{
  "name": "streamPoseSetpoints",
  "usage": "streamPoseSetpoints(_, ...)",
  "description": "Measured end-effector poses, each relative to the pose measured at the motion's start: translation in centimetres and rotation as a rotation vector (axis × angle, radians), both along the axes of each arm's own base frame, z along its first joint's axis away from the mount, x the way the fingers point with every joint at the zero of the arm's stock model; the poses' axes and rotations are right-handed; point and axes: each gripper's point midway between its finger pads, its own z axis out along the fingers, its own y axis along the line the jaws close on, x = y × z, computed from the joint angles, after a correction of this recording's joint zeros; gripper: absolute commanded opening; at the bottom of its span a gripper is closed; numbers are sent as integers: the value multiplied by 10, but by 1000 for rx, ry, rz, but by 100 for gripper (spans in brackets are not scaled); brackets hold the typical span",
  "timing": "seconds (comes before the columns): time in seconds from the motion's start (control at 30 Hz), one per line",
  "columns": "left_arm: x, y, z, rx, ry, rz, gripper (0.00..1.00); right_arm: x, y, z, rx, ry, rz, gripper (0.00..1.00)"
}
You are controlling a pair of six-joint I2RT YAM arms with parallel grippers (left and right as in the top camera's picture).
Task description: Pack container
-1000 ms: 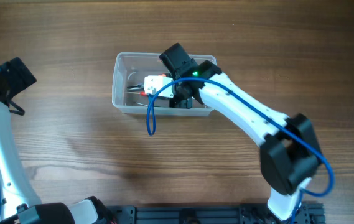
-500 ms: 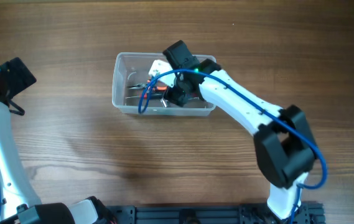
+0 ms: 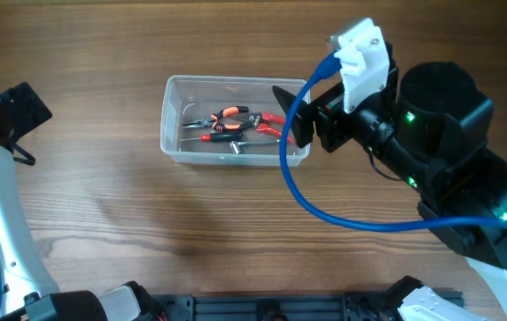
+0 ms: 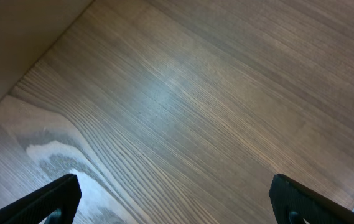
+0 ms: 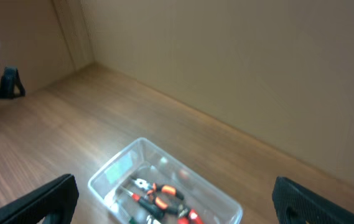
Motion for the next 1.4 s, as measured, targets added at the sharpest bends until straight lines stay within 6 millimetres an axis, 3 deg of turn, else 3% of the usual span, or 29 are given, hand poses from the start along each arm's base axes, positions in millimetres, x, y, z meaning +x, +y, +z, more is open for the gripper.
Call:
streamPoseSetpoints(0.07,0,0,0,0,0,0,100,-2,-2,6,29,-7,-8,100)
streamPoseSetpoints(0.2,0,0,0,0,0,0,100,-7,-18,37,101,-96,-73,100)
streamPoseSetpoints(0.33,0,0,0,0,0,0,100,-19,-58,57,107,-170,-212,100)
streamPoseSetpoints(0.47,0,0,0,0,-2,0,100,-35,-114,48,108,-208,-349,100)
streamPoseSetpoints(0.5,0,0,0,0,0,0,100,-39,-128,36,101,-202,-385,100)
streamPoseSetpoints(0.57,0,0,0,0,0,0,100,-48,-156,-12,68,-151,-457,100)
streamPoseSetpoints(0.67,0,0,0,-1,0,0,100,-54,-177,-73,51,-96,-520,100)
streamPoseSetpoints(0.7,0,0,0,0,1,0,100,-56,-182,-104,42,-59,-538,100)
streamPoseSetpoints(0.73,0,0,0,0,0,0,100,-54,-183,-115,63,-78,-540,100)
streamPoseSetpoints(0.83,0,0,0,0,0,0,100,-62,-185,-184,52,-7,-547,100)
streamPoseSetpoints(0.93,0,0,0,0,-1,0,100,-67,-185,-234,42,40,-546,100)
streamPoseSetpoints(1.23,0,0,0,0,1,0,100,-71,-185,-283,57,2,-543,100)
streamPoseSetpoints(1.4,0,0,0,0,1,0,100,-71,-185,-297,48,27,-543,100)
